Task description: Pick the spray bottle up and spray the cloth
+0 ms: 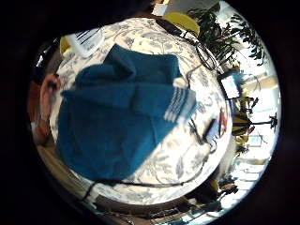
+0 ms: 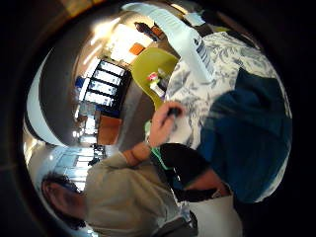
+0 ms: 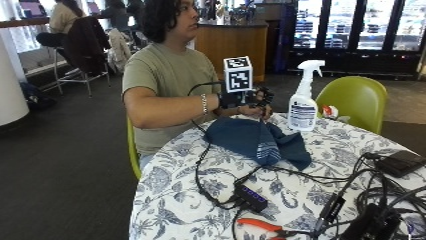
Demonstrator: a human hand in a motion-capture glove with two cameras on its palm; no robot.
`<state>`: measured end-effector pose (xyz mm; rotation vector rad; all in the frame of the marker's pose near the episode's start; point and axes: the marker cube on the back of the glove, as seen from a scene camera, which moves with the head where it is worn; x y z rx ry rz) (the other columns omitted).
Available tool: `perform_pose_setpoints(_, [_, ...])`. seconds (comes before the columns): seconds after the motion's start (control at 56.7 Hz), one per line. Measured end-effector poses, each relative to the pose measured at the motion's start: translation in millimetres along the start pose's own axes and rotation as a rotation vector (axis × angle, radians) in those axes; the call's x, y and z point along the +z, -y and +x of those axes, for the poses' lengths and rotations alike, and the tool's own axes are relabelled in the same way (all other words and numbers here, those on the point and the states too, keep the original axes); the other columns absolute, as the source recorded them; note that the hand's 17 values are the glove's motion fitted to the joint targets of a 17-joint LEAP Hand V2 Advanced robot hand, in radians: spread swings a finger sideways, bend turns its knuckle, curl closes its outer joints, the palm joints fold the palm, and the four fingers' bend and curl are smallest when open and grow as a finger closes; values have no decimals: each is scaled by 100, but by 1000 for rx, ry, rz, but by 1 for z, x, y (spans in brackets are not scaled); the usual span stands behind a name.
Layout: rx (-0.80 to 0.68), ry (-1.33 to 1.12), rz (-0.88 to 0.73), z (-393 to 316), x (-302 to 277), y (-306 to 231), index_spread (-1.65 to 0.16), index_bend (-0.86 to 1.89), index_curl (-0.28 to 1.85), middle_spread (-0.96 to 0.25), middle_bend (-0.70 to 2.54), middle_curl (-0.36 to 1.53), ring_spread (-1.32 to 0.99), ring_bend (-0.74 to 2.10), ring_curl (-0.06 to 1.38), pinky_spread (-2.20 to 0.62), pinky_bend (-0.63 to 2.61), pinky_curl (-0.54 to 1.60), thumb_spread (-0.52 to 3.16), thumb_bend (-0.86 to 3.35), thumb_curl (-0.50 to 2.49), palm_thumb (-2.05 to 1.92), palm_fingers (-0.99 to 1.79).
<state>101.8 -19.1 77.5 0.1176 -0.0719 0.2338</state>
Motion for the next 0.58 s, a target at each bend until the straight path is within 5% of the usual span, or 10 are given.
perform_pose_setpoints(0.582, [33,-119,-50,-37,-27,-113,-43,16,30,-2,17,31,-4,36,32,22,27,33,98,-3,35,35,28])
